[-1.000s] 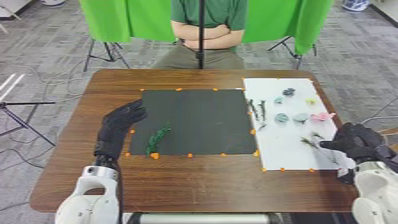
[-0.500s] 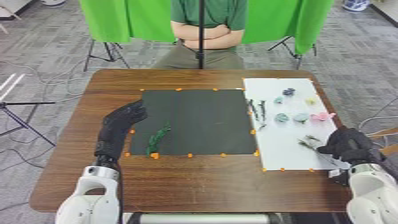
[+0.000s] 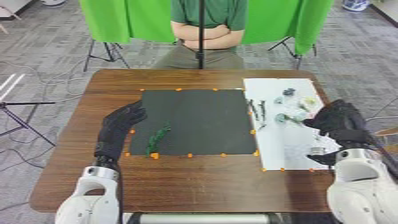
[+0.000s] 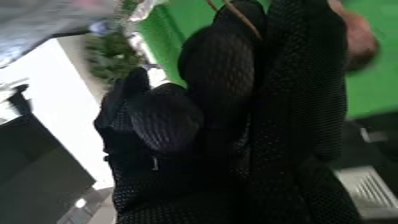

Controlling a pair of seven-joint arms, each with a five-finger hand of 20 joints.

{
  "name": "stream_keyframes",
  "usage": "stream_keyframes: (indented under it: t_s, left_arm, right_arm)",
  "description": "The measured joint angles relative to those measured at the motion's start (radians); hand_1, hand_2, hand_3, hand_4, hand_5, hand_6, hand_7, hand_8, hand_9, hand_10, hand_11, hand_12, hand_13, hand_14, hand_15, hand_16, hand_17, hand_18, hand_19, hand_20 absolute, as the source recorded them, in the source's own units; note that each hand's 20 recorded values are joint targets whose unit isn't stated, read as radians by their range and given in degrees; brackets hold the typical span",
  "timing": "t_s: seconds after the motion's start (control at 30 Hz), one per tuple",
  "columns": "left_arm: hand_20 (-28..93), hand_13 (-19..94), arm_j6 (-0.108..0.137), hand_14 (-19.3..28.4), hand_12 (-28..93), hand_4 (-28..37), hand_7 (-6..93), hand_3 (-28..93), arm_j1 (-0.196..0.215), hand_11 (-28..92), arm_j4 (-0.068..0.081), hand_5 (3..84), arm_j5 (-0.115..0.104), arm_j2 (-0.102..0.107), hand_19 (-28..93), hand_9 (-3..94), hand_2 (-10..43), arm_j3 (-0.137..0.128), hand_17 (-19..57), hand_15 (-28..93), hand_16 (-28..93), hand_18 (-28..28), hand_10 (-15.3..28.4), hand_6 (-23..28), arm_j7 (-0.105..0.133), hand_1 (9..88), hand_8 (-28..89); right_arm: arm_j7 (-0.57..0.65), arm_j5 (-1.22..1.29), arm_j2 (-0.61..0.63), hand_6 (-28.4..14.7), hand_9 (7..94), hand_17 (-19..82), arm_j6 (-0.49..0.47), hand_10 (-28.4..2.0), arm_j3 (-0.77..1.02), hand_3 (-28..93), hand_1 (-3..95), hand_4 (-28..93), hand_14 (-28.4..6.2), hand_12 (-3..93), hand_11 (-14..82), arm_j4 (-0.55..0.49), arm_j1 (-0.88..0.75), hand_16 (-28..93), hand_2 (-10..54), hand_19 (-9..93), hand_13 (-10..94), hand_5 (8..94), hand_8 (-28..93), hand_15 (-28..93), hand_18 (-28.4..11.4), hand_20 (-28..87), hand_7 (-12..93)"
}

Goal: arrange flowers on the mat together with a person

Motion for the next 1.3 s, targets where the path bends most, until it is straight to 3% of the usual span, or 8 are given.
stream_keyframes:
  t_s: [0.3,0.57,0.67,0.8,0.87,0.97,1.17,1.3]
  left_arm:
    - [18,37,0.007,18.7,12,-18.5,16.0,64,0.021,20,-0.001,49.3,0.0,0.003,11,45.5,6.5,-0.019,6.1,22,1,12.2,13.8,1.6,-0.001,29.4,-7]
    - [18,36,0.037,19.1,12,-19.8,13.1,61,0.032,18,0.001,46.6,-0.01,0.013,12,43.6,7.5,-0.025,5.9,21,1,12.5,14.6,5.0,0.003,26.2,-7]
    - [18,35,0.097,19.2,12,-20.8,12.1,61,0.037,17,0.004,45.8,-0.025,0.017,12,42.5,7.5,-0.021,5.8,20,1,12.6,14.6,5.3,0.021,24.7,-6]
    - [17,34,0.239,19.2,12,-21.8,11.7,62,0.043,18,0.011,45.7,-0.072,0.033,12,42.6,7.3,0.005,5.7,20,1,12.6,14.8,5.6,0.094,24.2,-6]
    - [17,35,0.268,19.3,12,-21.9,11.6,62,0.045,18,0.013,46.0,-0.086,0.036,12,42.7,7.3,0.007,5.7,20,1,12.6,14.8,5.8,0.11,24.2,-6]
    - [17,35,0.259,19.4,11,-21.6,11.5,62,0.046,18,0.014,46.1,-0.087,0.037,12,42.8,7.2,0.004,5.7,20,1,12.6,15.0,6.0,0.107,24.9,-6]
    - [18,35,0.194,19.3,10,-19.8,11.2,60,0.045,18,0.015,45.1,-0.078,0.037,13,41.9,7.6,0.0,5.6,20,1,12.8,15.3,6.3,0.081,25.8,-7]
    - [18,34,0.186,19.1,10,-19.1,11.3,60,0.045,19,0.016,44.7,-0.073,0.037,13,41.4,7.4,0.0,5.5,20,1,12.8,15.2,6.2,0.076,25.8,-7]
  right_arm:
    - [0.003,-0.003,-0.173,0.9,91.1,34,0.023,-10.3,-0.272,-28,85.7,45,-13.1,31.4,46.5,-0.022,0.128,46,-9.5,77,74,85.3,11,75,-22.9,60,31]
    - [-0.023,0.041,-0.251,0.7,91.3,34,0.012,-10.4,-0.477,-28,86.5,47,-13.5,31.3,47.4,0.073,0.195,46,-9.5,77,74,85.5,11,76,-23.3,60,31]
    - [-0.027,0.052,-0.262,0.6,91.3,34,0.007,-10.4,-0.522,-28,86.7,47,-13.6,31.2,47.4,0.115,0.222,45,-9.5,77,74,85.7,11,76,-23.4,60,31]
    - [-0.023,0.052,-0.277,0.5,91.5,34,-0.002,-10.4,-0.553,-28,86.8,47,-13.7,31.0,47.3,0.164,0.253,45,-9.5,78,75,85.9,11,76,-23.6,60,31]
    - [-0.019,0.051,-0.282,0.5,91.6,34,-0.003,-10.3,-0.562,-28,86.8,47,-13.7,31.0,47.2,0.182,0.262,45,-9.5,78,75,86.1,11,76,-23.7,60,30]
    - [-0.007,0.045,-0.287,0.5,91.7,34,-0.004,-10.3,-0.578,-28,86.8,47,-13.7,30.9,47.0,0.206,0.271,45,-9.5,78,75,86.2,12,76,-23.8,60,30]
    - [0.02,0.029,-0.301,1.3,92.0,34,-0.004,-9.8,-0.609,-28,86.2,46,-13.4,30.3,45.7,0.266,0.282,45,-9.5,78,75,85.9,12,76,-23.8,60,30]
    - [0.024,0.021,-0.306,1.5,92.0,35,-0.004,-9.3,-0.622,-28,85.7,46,-13.0,30.1,45.0,0.299,0.285,44,-9.5,78,75,85.7,12,76,-23.7,60,30]
